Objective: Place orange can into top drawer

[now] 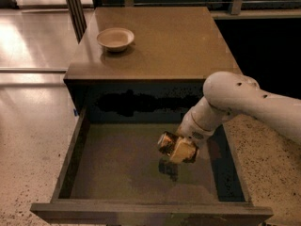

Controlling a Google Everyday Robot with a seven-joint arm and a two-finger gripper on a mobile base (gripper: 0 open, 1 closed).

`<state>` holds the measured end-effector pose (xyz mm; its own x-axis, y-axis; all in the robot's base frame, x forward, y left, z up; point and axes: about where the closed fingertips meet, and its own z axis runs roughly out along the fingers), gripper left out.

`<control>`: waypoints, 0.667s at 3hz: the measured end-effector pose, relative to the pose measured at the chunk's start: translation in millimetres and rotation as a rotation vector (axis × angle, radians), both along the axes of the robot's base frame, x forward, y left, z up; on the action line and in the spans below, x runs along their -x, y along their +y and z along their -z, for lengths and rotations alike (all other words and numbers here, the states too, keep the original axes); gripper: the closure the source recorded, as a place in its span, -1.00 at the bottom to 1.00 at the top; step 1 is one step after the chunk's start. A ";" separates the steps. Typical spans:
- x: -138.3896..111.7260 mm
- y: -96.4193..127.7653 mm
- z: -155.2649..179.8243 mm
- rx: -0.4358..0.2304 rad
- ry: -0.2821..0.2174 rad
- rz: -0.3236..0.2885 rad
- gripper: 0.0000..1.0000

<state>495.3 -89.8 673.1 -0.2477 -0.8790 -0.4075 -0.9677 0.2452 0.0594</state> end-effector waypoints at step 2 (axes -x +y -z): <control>14.6 7.6 75.4 0.028 0.126 0.010 1.00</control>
Offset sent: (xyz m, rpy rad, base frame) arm -0.0127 0.0068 -0.0718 -0.0246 0.1118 -0.0091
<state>480.7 -82.1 597.7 -0.3046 -0.8867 -0.3479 -0.9503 0.2582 0.1739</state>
